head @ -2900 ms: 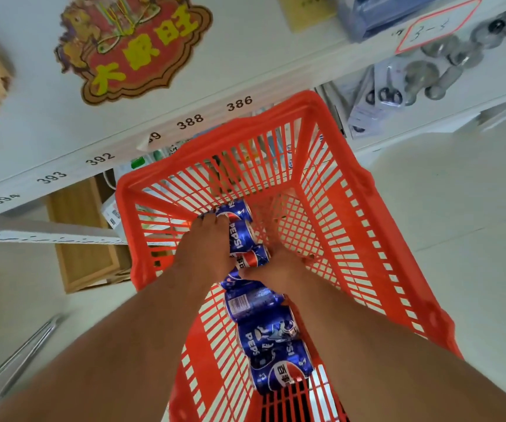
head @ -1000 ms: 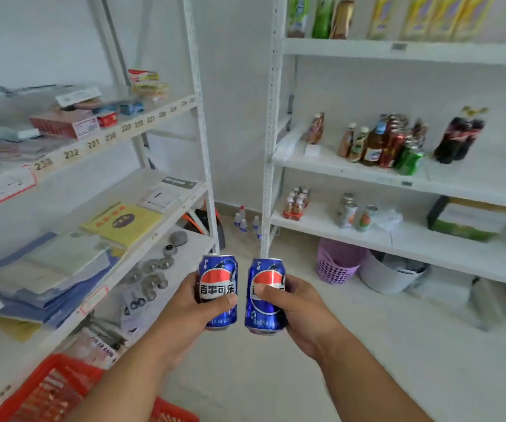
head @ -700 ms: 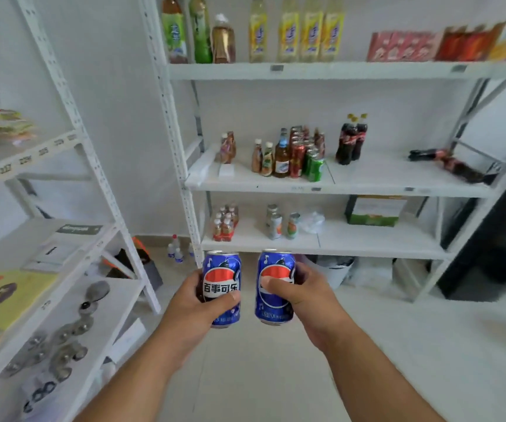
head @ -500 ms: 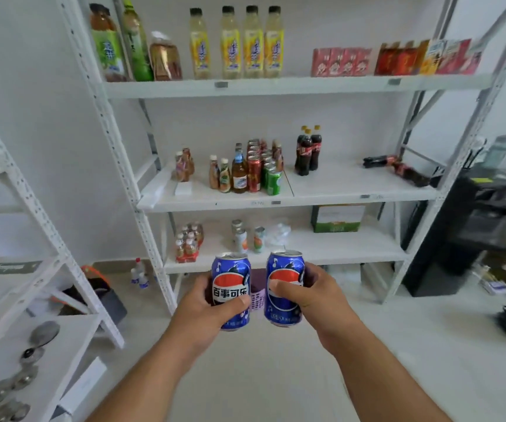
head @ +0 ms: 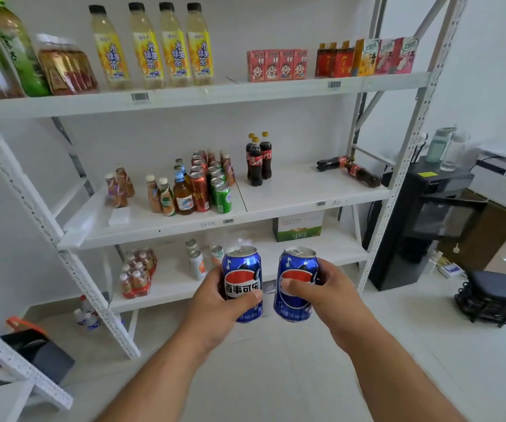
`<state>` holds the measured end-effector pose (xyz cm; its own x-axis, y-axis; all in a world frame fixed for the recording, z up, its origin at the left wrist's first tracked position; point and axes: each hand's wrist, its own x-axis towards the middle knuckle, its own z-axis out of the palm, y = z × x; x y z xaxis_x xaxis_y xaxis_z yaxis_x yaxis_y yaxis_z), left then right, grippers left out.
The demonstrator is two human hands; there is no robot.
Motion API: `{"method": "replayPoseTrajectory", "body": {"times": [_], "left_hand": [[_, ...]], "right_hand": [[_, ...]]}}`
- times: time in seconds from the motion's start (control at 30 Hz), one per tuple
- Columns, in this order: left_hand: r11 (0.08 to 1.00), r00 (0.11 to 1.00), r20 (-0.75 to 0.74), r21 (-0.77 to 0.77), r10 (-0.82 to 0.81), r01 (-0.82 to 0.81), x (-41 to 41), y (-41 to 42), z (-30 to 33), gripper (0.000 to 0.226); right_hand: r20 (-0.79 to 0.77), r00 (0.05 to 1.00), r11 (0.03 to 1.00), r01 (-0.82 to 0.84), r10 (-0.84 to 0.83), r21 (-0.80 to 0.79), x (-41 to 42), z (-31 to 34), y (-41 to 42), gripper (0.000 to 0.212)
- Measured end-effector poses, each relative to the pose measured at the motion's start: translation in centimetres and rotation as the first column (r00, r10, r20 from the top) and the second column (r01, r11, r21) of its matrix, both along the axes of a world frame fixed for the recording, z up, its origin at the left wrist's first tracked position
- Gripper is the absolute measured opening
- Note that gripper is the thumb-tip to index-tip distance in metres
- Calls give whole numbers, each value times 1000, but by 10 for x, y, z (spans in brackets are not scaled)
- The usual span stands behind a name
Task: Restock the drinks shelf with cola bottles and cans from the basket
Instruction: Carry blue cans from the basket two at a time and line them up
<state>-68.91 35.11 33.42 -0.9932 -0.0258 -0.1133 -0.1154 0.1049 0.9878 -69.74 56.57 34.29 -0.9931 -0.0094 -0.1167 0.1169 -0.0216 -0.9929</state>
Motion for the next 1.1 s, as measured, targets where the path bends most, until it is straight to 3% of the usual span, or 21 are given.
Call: {"method": "replayPoseTrajectory", "body": {"times": [0.3, 0.7, 1.1], "left_hand": [[999, 999, 5, 20, -38, 38, -129, 14, -9, 59], [992, 994, 12, -65, -105, 105, -271, 71, -19, 60], [997, 1000, -14, -72, -26, 25, -387, 208, -18, 60]], "right_hand": [[1, 996, 995, 91, -91, 33, -117, 4, 13, 60], [-3, 990, 990, 139, -139, 35, -241, 1, 68, 50], [-21, 1000, 995, 24, -22, 95, -372, 6, 206, 37]]}}
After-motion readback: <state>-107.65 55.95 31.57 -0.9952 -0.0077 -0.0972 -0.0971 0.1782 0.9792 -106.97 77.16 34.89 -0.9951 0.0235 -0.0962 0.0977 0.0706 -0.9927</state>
